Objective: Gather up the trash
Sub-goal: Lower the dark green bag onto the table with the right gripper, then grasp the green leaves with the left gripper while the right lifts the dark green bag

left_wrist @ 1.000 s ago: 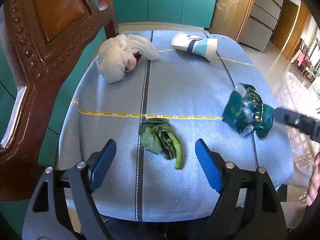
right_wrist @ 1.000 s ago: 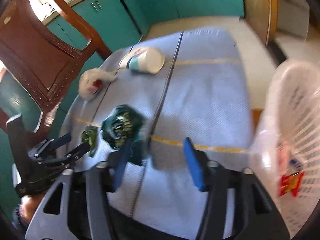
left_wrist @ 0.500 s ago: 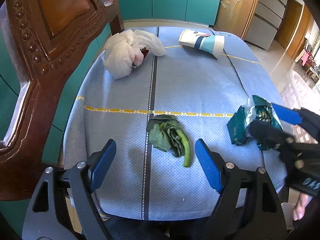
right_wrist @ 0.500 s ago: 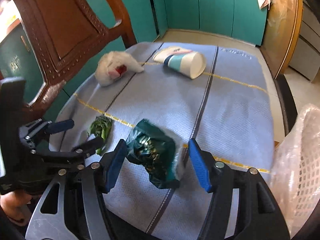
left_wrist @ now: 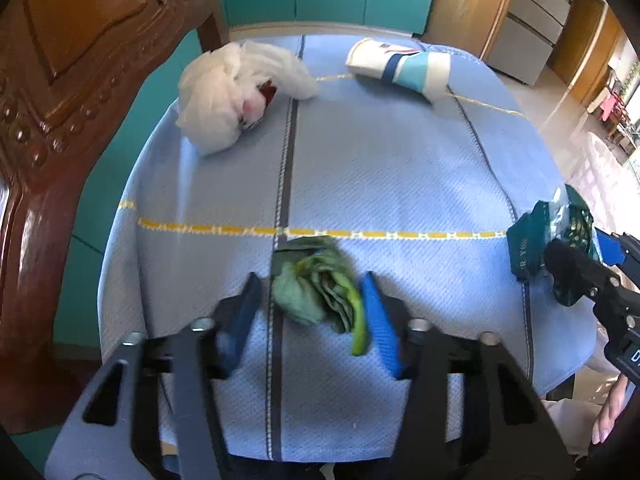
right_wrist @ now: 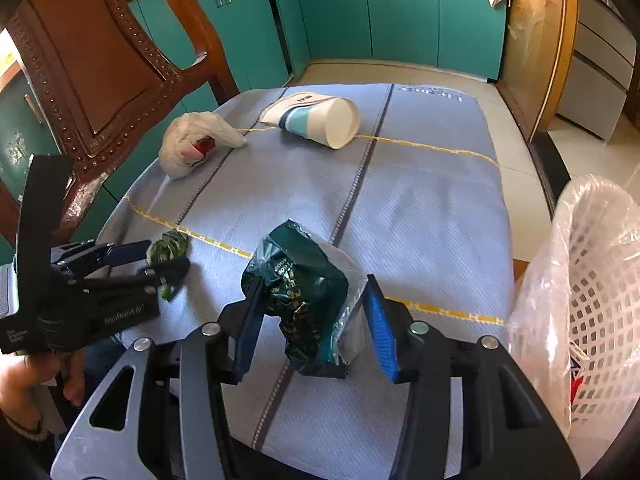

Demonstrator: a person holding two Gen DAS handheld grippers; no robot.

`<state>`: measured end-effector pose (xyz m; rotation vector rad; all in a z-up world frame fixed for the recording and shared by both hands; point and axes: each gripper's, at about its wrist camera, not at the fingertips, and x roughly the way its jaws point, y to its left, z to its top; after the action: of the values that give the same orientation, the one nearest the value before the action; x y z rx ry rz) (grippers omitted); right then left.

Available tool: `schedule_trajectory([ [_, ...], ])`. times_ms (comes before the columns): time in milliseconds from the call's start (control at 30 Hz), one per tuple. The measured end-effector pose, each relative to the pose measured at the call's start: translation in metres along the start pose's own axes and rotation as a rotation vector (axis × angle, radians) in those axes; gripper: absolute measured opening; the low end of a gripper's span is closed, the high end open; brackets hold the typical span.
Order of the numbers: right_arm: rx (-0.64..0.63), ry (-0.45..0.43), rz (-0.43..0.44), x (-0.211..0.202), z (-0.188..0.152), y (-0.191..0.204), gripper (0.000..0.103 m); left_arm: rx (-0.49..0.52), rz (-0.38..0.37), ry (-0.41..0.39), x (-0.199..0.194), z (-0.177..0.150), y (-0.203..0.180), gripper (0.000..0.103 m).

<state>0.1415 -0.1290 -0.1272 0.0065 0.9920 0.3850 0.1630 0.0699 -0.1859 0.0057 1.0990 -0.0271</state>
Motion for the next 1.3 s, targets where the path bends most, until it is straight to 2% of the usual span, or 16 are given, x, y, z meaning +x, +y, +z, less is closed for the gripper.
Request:
schedule_trajectory([
  [100, 0.011, 0.001, -0.006, -0.001, -0.003, -0.003, 0.049, 0.014, 0.003, -0.014, -0.001, 0.000, -0.004, 0.025],
  [300, 0.017, -0.010, -0.041, -0.003, -0.005, -0.001, 0.049, -0.011, 0.015, -0.072, -0.015, -0.005, -0.003, 0.020],
  [500, 0.008, -0.078, -0.097, -0.023, 0.004, -0.002, 0.049, 0.001, 0.082, -0.242, -0.054, 0.002, -0.016, 0.020],
  [667, 0.008, -0.156, -0.105, -0.043, 0.012, -0.003, 0.049, -0.002, 0.120, -0.397, -0.096, 0.013, -0.027, 0.020],
  [833, 0.019, -0.241, -0.123, -0.072, 0.022, -0.005, 0.049, 0.026, 0.135, -0.505, -0.134, 0.024, -0.040, 0.020],
  [1033, 0.022, -0.345, -0.154, -0.116, 0.037, -0.009, 0.049, 0.046, 0.125, -0.570, -0.161, 0.031, -0.052, 0.020],
  [1300, -0.001, -0.353, -0.177, -0.125, 0.034, -0.006, 0.049, 0.048, 0.103, -0.592, -0.172, 0.030, -0.062, 0.020],
])
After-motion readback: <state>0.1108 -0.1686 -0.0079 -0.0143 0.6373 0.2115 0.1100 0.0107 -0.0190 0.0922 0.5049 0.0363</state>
